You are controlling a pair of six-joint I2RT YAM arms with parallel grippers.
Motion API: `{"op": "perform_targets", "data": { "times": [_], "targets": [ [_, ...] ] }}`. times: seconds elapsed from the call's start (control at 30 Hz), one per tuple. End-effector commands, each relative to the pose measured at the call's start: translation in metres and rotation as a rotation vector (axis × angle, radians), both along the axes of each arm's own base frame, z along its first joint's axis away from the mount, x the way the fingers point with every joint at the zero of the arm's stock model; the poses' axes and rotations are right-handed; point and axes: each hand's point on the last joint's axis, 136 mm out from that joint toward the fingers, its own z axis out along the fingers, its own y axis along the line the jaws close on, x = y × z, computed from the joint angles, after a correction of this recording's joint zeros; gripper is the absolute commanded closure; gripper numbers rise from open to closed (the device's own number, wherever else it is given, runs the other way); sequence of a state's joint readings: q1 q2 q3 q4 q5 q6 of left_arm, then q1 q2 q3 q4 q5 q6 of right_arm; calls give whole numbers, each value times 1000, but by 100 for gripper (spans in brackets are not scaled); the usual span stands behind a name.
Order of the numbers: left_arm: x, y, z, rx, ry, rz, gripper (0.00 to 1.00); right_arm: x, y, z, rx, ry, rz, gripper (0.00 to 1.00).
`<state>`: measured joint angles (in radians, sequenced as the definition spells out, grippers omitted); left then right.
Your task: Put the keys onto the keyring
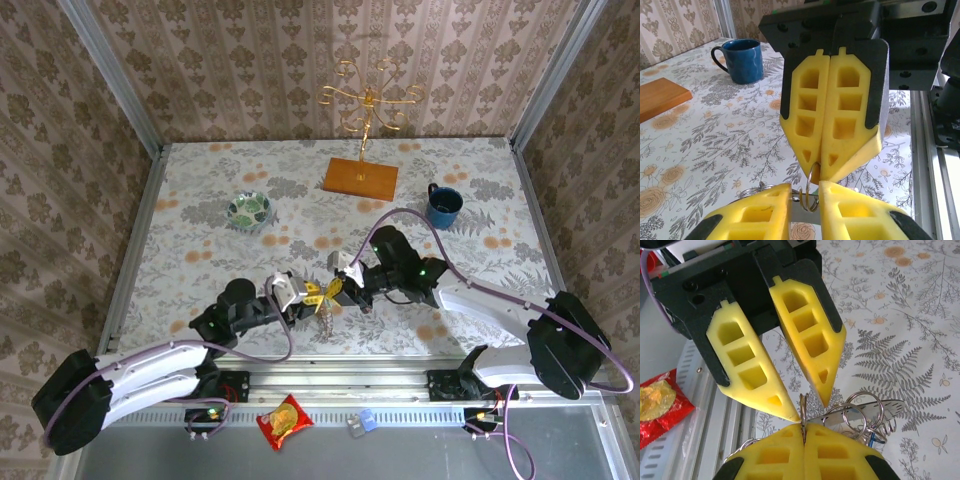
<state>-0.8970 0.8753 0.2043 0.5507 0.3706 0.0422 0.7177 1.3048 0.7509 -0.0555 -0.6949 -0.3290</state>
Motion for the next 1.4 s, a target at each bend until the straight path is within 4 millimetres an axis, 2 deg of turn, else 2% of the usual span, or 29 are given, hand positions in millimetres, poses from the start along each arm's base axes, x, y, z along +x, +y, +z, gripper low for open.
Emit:
{"op": "perform_targets", "data": {
  "times": [0.0,0.3,0.5,0.57,0.6,0.73,0.8,0.87,1.2,1.37],
  "targets": [
    [-5,-5,2,41,-10,-49,79,-3,-3,3,-57,-48,47,100],
    [-9,-13,0,86,6,-102,82,-12,3,4,-169,-106,130,100],
    [-10,-13,1,92,2,-120,100,-16,8,12,-153,-119,149,100],
    [-11,-13,1,88,0,-124,100,-14,7,13,-138,-115,128,100],
    [-11,-13,2,84,-2,-122,100,-12,6,14,-127,-108,108,99],
    [-11,-12,7,46,-20,-114,100,-2,-7,8,-84,-70,2,76],
    [-11,-10,7,30,-25,-108,100,2,-12,5,-64,-51,-50,69],
    [-12,-10,9,14,-34,-108,100,4,-15,2,-47,-30,-92,67],
    [-14,-8,11,-3,-44,-108,100,3,-12,5,11,-12,-112,67],
    [-14,-9,11,-5,-44,-109,100,1,-9,8,27,-8,-93,72]
  ]
}}
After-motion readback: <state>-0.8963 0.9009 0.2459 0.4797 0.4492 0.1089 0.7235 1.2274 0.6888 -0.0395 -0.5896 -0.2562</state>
